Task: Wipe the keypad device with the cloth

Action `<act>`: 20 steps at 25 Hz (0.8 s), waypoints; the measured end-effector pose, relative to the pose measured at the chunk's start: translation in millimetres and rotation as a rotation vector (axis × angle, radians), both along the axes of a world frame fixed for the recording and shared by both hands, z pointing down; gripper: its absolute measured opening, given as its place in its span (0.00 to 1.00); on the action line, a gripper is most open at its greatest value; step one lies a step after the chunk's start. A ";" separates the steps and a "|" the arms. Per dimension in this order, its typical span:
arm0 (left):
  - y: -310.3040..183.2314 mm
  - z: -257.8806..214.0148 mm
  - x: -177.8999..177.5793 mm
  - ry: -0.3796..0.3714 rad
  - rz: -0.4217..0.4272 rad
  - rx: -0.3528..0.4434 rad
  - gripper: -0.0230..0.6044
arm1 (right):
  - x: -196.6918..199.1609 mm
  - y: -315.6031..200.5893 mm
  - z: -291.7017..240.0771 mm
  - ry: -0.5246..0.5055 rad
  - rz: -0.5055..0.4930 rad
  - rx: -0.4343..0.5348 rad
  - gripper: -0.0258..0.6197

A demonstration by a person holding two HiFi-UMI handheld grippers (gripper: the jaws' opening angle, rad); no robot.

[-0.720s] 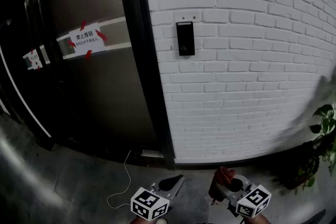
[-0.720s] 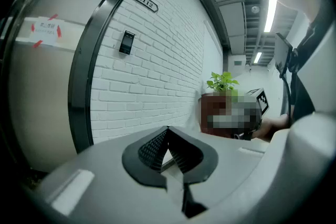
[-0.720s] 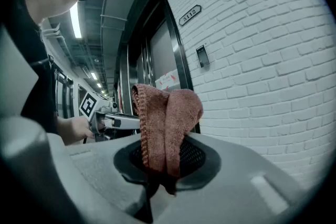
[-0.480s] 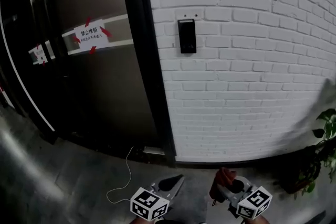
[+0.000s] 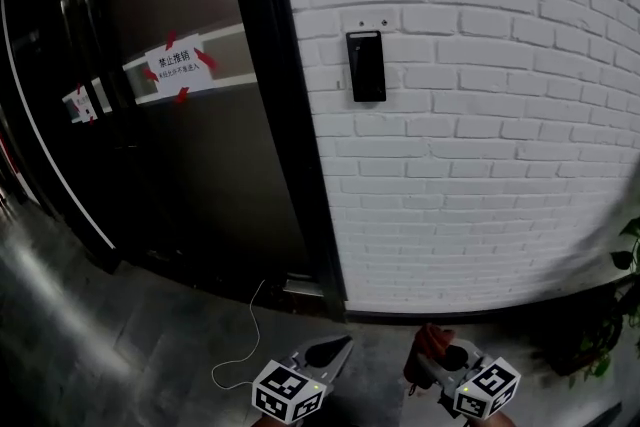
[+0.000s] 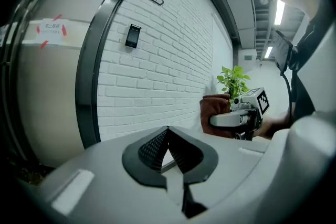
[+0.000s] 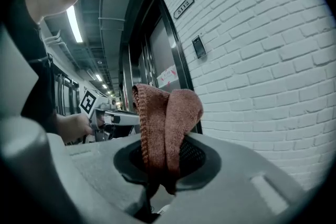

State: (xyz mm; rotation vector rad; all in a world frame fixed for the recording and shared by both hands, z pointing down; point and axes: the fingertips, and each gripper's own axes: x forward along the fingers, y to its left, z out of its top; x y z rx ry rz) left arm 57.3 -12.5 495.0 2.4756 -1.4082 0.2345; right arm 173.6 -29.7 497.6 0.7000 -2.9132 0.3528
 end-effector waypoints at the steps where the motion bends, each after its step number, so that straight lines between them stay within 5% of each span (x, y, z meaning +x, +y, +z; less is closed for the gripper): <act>1: -8.0 0.4 -5.5 -0.002 0.008 0.004 0.06 | -6.0 -7.8 1.0 0.005 0.004 0.004 0.12; 10: -109.5 -12.8 -78.1 -0.003 0.149 0.026 0.06 | -83.0 -95.5 -18.9 0.021 0.131 0.073 0.12; 20: -187.2 -22.6 -114.2 -0.033 0.420 0.032 0.06 | -150.2 -161.3 -37.9 0.058 0.304 0.125 0.12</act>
